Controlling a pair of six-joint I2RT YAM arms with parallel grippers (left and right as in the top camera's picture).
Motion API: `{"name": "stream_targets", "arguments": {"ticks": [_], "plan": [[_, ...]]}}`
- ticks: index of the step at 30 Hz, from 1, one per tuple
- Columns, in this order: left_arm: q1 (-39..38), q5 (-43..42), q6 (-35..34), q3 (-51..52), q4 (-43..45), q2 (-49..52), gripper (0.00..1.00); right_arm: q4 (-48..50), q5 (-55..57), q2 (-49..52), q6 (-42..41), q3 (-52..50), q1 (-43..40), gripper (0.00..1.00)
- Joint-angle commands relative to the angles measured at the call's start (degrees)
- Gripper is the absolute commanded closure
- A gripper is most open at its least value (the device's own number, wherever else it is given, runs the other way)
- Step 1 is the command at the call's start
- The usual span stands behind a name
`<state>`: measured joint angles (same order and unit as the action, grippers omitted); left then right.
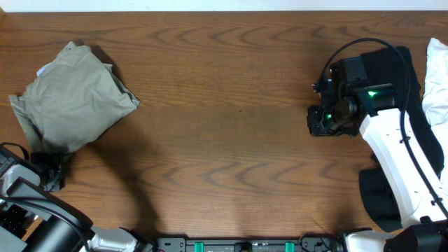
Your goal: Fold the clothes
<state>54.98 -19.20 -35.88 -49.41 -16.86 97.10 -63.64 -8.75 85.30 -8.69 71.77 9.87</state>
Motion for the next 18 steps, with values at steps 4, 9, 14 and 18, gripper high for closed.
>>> {"name": "stream_targets", "arguments": {"ticks": [4, 9, 14, 18], "plan": [[0.42, 1.88, -0.42, -0.33, -0.35, -0.09, 0.37, -0.02, 0.42, -0.66, 0.63, -0.09, -0.33, 0.88], [1.18, 3.08, 0.66, -0.33, -1.97, -3.43, 0.25, -0.02, 0.42, -0.66, 0.63, -0.09, -0.33, 0.84], [1.53, 5.05, 0.68, -1.18, -3.04, -9.31, 0.16, 0.20, 0.42, -0.66, 0.63, -0.09, -0.42, 0.83], [1.51, 9.68, 0.61, -1.53, -5.29, -14.19, 0.16, 0.70, 0.42, -0.66, 0.63, -0.09, -0.59, 0.83]]}}
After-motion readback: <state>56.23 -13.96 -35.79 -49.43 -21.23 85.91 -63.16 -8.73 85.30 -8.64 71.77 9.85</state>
